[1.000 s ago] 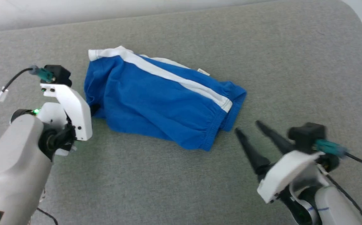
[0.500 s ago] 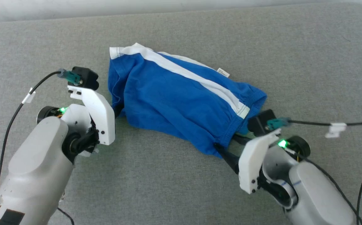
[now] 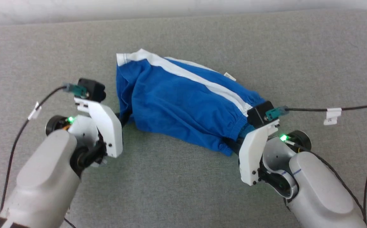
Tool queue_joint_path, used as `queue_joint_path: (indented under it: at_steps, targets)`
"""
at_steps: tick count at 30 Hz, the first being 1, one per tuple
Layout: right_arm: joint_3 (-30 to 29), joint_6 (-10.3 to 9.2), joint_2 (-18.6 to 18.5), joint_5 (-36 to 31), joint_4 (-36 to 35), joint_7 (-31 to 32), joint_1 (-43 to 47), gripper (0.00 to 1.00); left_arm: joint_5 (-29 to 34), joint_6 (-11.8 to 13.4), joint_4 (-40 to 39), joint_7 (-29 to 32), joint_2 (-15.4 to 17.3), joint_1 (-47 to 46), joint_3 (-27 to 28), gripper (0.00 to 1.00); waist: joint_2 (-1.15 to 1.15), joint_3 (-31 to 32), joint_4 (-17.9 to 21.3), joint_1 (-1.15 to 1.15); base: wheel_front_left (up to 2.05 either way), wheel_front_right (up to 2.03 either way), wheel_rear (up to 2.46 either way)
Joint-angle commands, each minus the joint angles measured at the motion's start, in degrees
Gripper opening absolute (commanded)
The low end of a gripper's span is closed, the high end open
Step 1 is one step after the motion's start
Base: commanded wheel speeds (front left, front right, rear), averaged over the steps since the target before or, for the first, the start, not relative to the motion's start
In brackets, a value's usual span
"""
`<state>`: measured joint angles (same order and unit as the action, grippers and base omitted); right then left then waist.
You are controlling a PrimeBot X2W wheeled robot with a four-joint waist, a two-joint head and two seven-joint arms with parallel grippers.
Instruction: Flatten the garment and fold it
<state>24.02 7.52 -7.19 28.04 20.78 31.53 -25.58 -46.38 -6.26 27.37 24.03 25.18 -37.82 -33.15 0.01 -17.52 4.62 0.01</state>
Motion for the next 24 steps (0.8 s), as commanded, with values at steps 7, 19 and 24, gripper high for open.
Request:
queue_joint_path:
  at_steps: [7, 19, 24]
  targets:
    - [-3.93, -0.03, -3.01, 0.41, -5.97, -5.28, 4.90, 0.00, 1.59, 3.66, -7.50, -7.64, 1.65, 9.36, 1.07, 0.00, -0.01, 6.98, -1.53, -0.01, 0.00, 0.00, 0.00]
    - [-10.19, -0.03, -5.81, 0.11, -12.87, -1.76, 18.44, 0.00, 1.08, 14.93, -25.99, -10.66, 3.57, 29.70, 1.40, 0.00, -0.01, 12.85, -4.37, -0.01, 0.00, 0.00, 0.00]
    - [-11.11, -0.03, -5.94, -0.86, -14.69, -0.97, 22.66, 0.00, -0.81, 19.04, -29.54, -11.64, 3.09, 37.97, 1.86, 0.00, -0.01, 13.22, -4.07, -0.01, 0.00, 0.00, 0.00]
